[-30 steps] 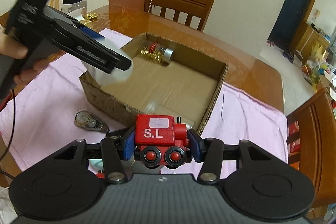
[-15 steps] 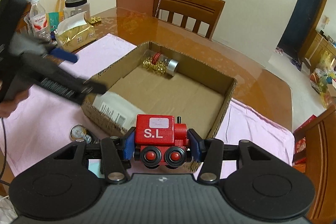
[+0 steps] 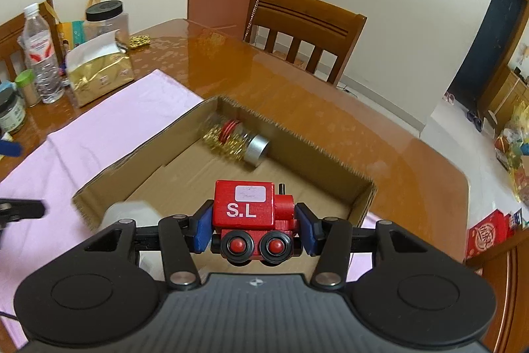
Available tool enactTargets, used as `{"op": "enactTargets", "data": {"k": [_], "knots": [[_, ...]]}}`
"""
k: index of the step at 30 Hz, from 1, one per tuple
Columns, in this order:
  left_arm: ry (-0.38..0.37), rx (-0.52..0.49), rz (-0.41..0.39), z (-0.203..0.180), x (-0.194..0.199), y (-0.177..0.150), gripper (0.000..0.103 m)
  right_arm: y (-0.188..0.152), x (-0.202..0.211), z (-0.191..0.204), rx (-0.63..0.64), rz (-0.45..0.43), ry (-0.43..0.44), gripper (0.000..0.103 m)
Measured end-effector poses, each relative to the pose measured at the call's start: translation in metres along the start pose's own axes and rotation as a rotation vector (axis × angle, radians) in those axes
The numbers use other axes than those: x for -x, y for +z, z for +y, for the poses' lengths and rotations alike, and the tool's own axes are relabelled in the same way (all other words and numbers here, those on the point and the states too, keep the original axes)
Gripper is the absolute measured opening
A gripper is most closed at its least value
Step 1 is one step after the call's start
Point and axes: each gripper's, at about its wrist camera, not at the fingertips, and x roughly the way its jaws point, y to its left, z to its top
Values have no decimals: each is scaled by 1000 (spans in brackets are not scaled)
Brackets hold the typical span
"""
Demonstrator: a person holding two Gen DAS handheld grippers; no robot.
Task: Organize rigid objects
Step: 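Lower the red train into the box and open the right tool, then move the left tool toward the correction-tape roller while the right tool approaches the red card case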
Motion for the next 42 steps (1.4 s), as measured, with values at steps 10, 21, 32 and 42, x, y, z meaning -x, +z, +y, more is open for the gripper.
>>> {"op": "enactTargets", "data": {"k": [10,21,32,42], "knots": [[4,77,42,22,5,-6,99,25,0,-16,-30,-70,-45,103],[23,41,10,19,21,-35,101,-29,33,16,-104,-79,-73,103],[-8,14,32,16,27,-60,101,-100,49,25,-233,15,-93,103],[0,60,41,14,31,-66,101,-169,21,-21,-421,175,-223,103]]}}
